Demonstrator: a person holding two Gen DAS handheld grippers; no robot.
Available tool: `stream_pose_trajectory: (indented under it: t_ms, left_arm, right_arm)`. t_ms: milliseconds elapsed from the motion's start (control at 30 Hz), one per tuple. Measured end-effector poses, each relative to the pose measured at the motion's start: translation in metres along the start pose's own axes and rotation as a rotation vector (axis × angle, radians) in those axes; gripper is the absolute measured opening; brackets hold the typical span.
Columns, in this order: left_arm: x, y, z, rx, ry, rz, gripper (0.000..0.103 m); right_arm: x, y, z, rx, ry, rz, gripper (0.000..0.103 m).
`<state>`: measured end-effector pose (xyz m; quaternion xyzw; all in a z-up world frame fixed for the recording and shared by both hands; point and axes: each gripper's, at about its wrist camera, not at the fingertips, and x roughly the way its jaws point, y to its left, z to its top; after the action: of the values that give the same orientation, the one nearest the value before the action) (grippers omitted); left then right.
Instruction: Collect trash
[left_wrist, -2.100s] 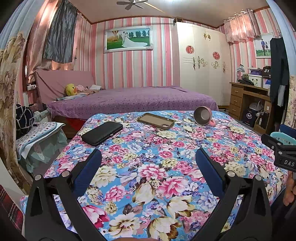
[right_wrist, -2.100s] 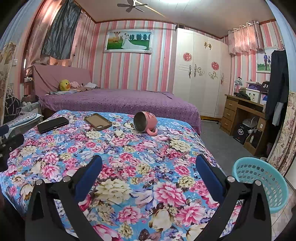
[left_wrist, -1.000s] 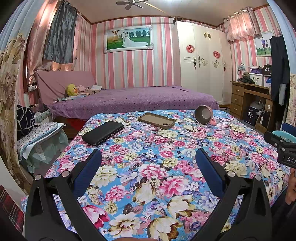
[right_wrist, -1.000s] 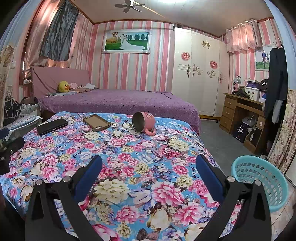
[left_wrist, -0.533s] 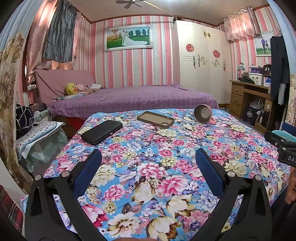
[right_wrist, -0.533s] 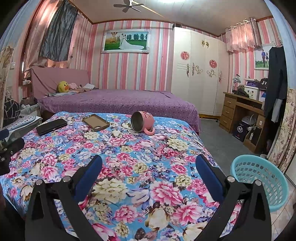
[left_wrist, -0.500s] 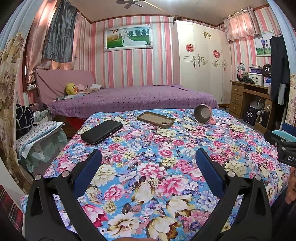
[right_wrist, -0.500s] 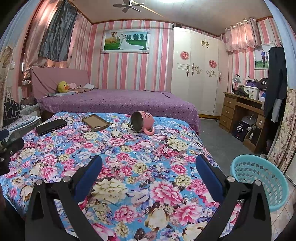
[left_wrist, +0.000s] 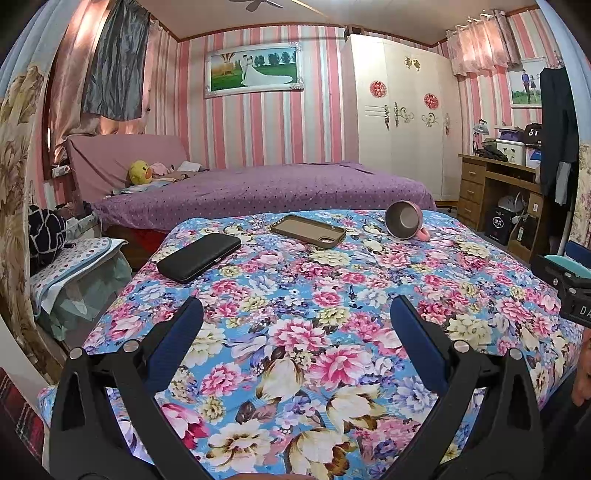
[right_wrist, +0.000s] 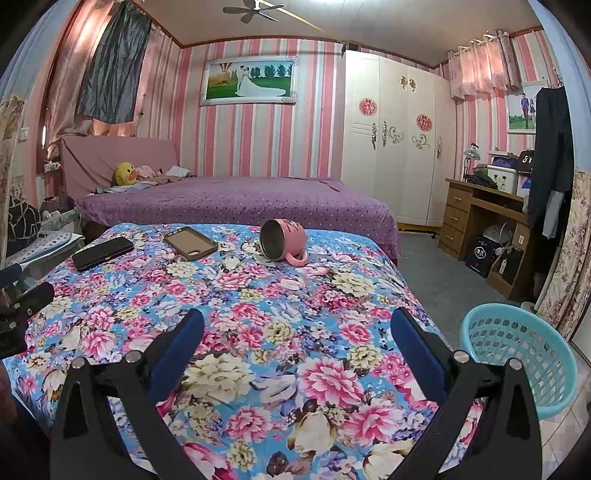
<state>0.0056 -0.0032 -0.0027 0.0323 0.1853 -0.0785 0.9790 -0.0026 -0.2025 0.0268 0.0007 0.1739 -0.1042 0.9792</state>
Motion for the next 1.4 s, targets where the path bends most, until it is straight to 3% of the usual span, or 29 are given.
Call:
stream_pose_trajectory:
  t_ms: [1400]
  left_arm:
    - [0.0053, -0.0009, 0.0010, -0.007, 0.012, -0.006, 0.098]
  right_arm:
    - [0.0037, 0.0008, -0.0021, -0.007, 0.004, 0.002, 0.099]
